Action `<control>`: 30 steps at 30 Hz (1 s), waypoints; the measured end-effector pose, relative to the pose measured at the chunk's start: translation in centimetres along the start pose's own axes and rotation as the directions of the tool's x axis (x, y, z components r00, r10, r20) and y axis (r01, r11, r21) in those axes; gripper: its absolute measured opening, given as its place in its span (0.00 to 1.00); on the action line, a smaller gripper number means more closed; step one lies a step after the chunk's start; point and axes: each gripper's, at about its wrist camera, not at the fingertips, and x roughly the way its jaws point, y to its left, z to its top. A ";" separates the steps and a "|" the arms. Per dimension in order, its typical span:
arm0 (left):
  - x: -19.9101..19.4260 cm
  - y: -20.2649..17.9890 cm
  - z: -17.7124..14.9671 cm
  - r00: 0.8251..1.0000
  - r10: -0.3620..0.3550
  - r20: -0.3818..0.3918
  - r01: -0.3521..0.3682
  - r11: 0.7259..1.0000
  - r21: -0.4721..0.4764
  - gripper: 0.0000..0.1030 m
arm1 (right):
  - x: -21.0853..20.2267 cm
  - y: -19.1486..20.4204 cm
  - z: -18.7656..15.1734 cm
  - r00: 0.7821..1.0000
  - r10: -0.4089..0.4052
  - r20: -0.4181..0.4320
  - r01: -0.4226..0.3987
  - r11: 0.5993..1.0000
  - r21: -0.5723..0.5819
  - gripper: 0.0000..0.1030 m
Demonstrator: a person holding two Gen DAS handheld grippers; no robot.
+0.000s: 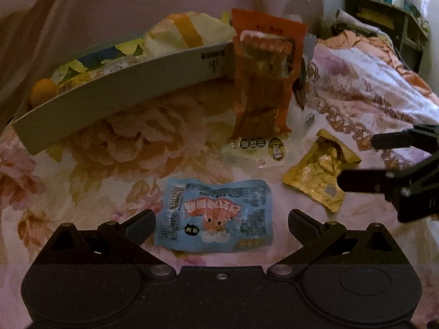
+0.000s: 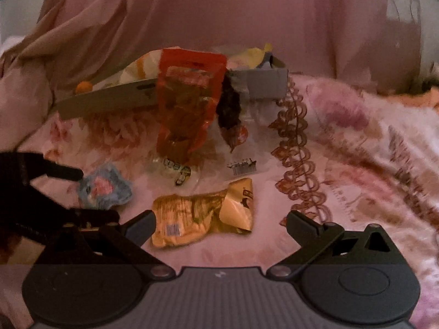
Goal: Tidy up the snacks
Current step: 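Move left tool toward the blue packet while right tool approaches the gold packet, then grasp the blue packet with left tool while right tool grasps the gold packet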
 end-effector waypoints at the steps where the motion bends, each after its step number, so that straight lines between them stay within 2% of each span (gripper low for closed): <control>1: 0.3 0.0 0.1 1.000 0.002 -0.005 -0.002 1.000 0.010 0.99 | 0.4 -0.2 0.1 1.000 0.013 -0.004 -0.013 1.000 0.011 1.00; 5: 1.1 0.5 0.3 0.999 -0.008 -0.035 0.009 0.999 0.034 0.99 | 2.2 -0.7 0.7 0.998 0.048 -0.033 -0.047 0.999 0.021 1.00; 8: 1.1 1.1 0.5 0.999 -0.023 -0.031 0.024 0.999 0.046 0.99 | 3.0 -0.6 0.9 0.997 0.063 -0.046 -0.063 0.998 0.005 1.00; 14: 0.5 2.8 0.6 0.997 -0.070 -0.022 0.070 0.998 -0.007 0.90 | 3.2 0.0 1.1 0.992 0.115 -0.046 -0.119 0.989 -0.090 1.00; 21: 0.6 2.8 0.6 0.997 -0.068 -0.026 0.067 0.997 -0.033 0.88 | 3.8 1.5 0.3 0.997 0.056 -0.056 -0.066 0.977 -0.204 1.00; 30: -0.5 2.2 -0.5 0.998 -0.053 -0.040 0.049 0.995 -0.086 0.87 | 3.5 1.5 0.3 0.996 0.057 -0.066 -0.068 0.980 -0.189 0.98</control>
